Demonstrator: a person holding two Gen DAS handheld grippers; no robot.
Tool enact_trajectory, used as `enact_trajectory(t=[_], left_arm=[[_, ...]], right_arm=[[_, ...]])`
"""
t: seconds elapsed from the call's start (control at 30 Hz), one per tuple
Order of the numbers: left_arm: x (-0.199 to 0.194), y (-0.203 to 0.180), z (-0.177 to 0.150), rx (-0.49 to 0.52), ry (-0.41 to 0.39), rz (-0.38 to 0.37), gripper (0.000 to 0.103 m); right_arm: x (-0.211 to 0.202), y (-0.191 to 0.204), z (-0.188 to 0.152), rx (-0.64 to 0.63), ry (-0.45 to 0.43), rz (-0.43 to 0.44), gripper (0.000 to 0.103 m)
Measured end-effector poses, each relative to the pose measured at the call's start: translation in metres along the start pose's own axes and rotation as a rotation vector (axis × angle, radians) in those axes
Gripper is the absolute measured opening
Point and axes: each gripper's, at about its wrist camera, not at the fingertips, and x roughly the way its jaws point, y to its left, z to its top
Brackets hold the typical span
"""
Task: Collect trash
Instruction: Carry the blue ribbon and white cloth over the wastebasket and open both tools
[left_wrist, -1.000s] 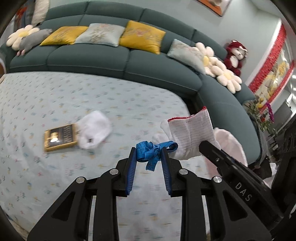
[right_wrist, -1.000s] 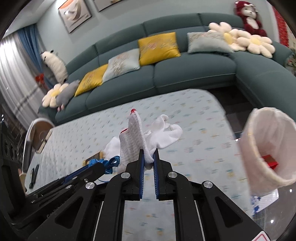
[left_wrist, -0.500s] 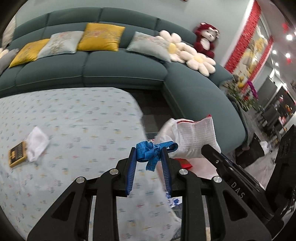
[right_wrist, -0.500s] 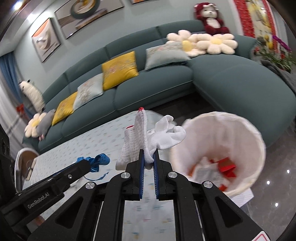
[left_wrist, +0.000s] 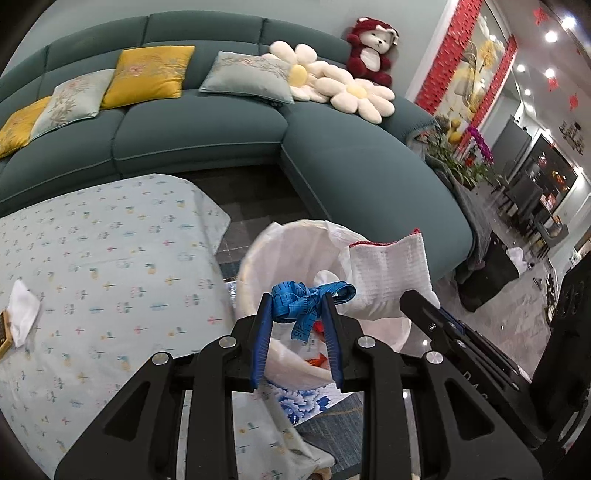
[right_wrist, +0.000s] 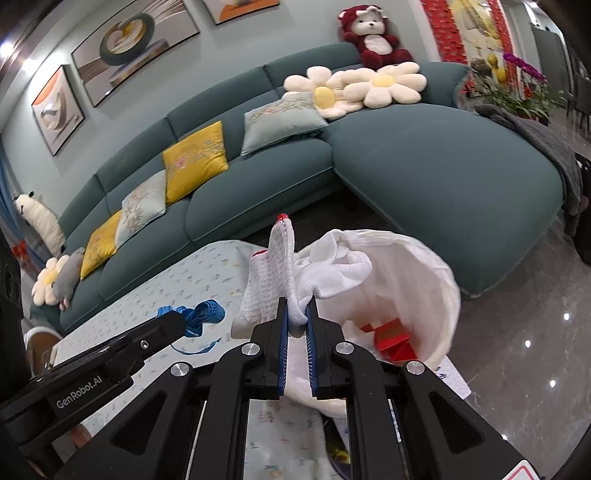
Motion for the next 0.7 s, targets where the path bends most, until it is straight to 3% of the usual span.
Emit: enact_trajectory(t=[0.53,0.63,0.7], left_arm=[[0.042,-0.026,0.001,0.034,0.069,-0.046,0.026],[0.044,-0.024,0.001,0.022,0.072,-0.045,0.029],[0.045,-0.022,0.001,0.004,0.075,-0.048,0.036]], right_arm=[[0.017,-0.034,0.005,0.033,0.022,-0.047,0.01],[0.019,-0.034,0.005,0.036,0.027,-0.047,0.017],[0.018,-0.033,0.005,0.036,0.024,-0.045,0.02]])
